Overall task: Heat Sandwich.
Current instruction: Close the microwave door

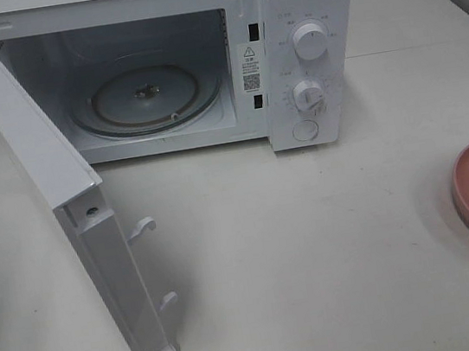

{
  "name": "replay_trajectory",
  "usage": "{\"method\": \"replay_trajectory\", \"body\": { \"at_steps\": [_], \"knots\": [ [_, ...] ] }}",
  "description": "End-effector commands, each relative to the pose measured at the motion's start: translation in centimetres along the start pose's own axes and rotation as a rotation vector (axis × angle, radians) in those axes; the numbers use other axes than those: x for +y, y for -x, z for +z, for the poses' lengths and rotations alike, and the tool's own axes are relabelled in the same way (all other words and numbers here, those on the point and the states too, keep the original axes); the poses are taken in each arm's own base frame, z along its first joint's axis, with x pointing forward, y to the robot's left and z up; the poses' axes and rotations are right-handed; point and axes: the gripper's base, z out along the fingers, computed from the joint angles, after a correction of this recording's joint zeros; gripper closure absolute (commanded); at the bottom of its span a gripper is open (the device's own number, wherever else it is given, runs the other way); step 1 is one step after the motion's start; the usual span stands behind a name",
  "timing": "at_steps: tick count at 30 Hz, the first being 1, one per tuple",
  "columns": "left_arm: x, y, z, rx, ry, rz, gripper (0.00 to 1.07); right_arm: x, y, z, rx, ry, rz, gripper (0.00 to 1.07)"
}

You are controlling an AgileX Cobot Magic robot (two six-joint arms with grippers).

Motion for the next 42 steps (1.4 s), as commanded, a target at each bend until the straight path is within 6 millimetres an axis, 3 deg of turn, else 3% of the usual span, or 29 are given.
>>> {"method": "replay_trajectory", "body": {
  "at_steps": [1,7,21,29,40,42],
  "knots": [
    [0.0,0.1,1.2,-0.121,0.003,0.031,1.07,0.0,-0.2,-0.2,-0.035,0.000,-0.002,0.32],
    [-0.8,-0.1,3.3,-0.165,-0.070,0.152,1.07,0.0,-0.2,-0.2,-0.035,0.000,-0.002,0.32],
    [-3.1,0.0,7.6,-0.146,-0.312,0.143,1.07,0.0,-0.2,-0.2,-0.035,0.000,-0.002,0.32],
    [-6.9,-0.3,10.6,-0.086,-0.473,0.225,1.07,0.0,-0.2,-0.2,-0.035,0.000,-0.002,0.32],
    [-10.6,0.4,12.7,-0.099,-0.575,0.247,1.07,0.0,-0.2,-0.2,-0.035,0.000,-0.002,0.32],
    [-12.1,0.8,13.1,-0.114,-0.601,0.252,1.07,0.0,-0.2,-0.2,-0.035,0.000,-0.002,0.32]
  ]
}}
